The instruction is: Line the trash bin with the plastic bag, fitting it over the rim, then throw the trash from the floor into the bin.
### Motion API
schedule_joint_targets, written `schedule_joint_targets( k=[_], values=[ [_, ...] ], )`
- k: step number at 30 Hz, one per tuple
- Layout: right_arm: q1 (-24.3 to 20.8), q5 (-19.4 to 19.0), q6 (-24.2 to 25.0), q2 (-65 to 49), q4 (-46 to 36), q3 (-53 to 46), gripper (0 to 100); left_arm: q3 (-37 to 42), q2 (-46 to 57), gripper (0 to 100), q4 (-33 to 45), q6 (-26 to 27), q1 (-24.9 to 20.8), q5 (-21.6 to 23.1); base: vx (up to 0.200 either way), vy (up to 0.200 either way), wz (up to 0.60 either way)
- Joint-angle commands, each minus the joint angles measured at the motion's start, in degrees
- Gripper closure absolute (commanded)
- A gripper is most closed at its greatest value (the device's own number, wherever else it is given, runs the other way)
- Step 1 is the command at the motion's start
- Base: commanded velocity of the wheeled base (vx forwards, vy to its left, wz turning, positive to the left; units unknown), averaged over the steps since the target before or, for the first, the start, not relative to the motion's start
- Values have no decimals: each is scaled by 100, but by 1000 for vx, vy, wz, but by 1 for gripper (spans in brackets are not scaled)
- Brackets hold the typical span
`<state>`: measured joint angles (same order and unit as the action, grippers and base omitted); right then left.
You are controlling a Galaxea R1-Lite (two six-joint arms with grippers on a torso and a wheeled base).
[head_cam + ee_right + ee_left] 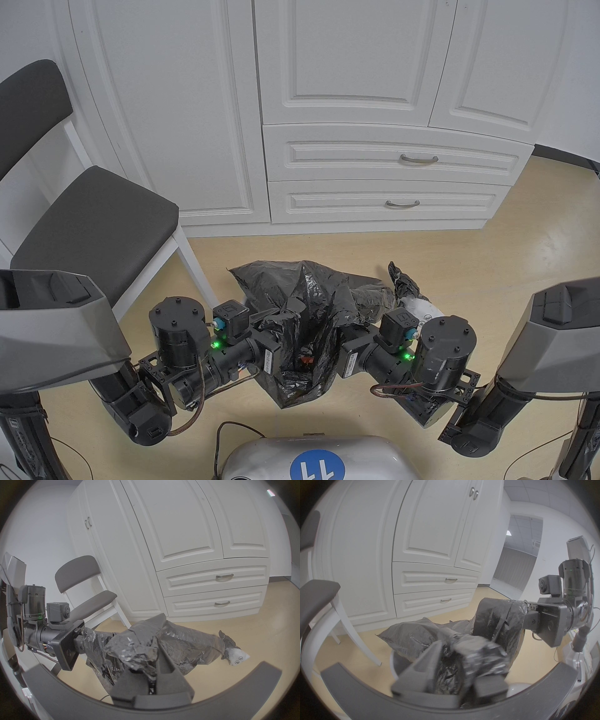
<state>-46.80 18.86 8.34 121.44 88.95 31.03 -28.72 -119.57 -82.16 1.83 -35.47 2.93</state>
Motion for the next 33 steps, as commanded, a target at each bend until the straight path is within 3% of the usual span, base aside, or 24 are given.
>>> schedule_joint_targets(
  k=[1,4,11,20,30,33],
  values=[
    [13,4,1,187,105,53,100,-151,-199,0,51,-121,49,6,0,0,0],
    [13,4,1,196,105,53,100,-125,-225,0,95,-350,58,252,0,0,0],
    [66,4,1,196,105,53,100,306,65,0,394,-561,296,1606,0,0,0],
    [101,4,1,178,105,62,100,640,118,0,227,-745,348,2388,0,0,0],
    [118,13,54,196,105,211,100,798,47,0,-107,-789,304,2555,0,0,0],
    [39,21,335,134,-71,378,100,789,-41,0,-107,-763,164,2494,0,0,0]
  ],
)
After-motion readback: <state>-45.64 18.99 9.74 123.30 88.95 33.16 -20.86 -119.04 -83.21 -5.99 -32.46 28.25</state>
